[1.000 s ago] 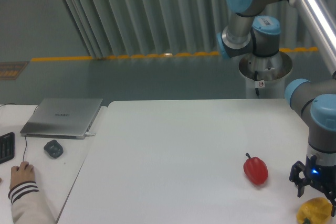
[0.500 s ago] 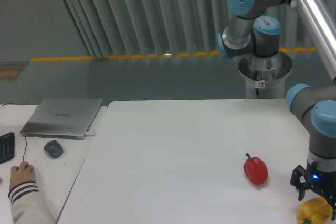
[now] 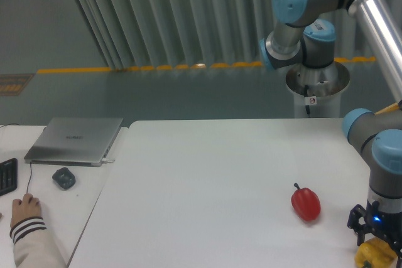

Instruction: Place the yellow pepper in a basket

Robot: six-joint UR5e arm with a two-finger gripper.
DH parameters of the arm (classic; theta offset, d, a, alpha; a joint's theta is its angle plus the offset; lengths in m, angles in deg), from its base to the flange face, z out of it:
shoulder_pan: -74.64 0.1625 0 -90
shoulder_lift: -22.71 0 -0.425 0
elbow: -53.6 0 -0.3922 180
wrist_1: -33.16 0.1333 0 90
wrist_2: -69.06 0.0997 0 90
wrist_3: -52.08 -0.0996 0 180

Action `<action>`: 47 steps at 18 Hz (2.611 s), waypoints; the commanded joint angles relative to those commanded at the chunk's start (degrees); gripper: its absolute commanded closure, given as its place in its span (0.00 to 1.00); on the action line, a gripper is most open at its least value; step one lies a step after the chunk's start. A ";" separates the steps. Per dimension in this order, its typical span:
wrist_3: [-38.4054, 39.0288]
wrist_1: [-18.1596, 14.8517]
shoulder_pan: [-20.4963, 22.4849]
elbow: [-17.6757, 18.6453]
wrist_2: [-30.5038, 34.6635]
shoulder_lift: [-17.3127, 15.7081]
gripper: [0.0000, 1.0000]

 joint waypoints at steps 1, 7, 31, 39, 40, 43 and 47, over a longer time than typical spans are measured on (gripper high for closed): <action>-0.97 0.00 0.00 0.44 0.27 -0.09 0.01; -1.25 -0.17 0.00 2.46 0.27 -2.37 0.69; -39.20 -12.83 28.90 10.11 -7.20 -18.82 0.75; -48.61 -12.48 35.41 6.60 -7.29 -14.07 0.74; -49.49 -12.48 36.03 6.16 -7.29 -13.54 0.74; -52.65 -12.57 37.79 5.80 -9.04 -13.10 0.36; -55.29 -12.48 40.16 7.29 -12.74 -13.80 0.00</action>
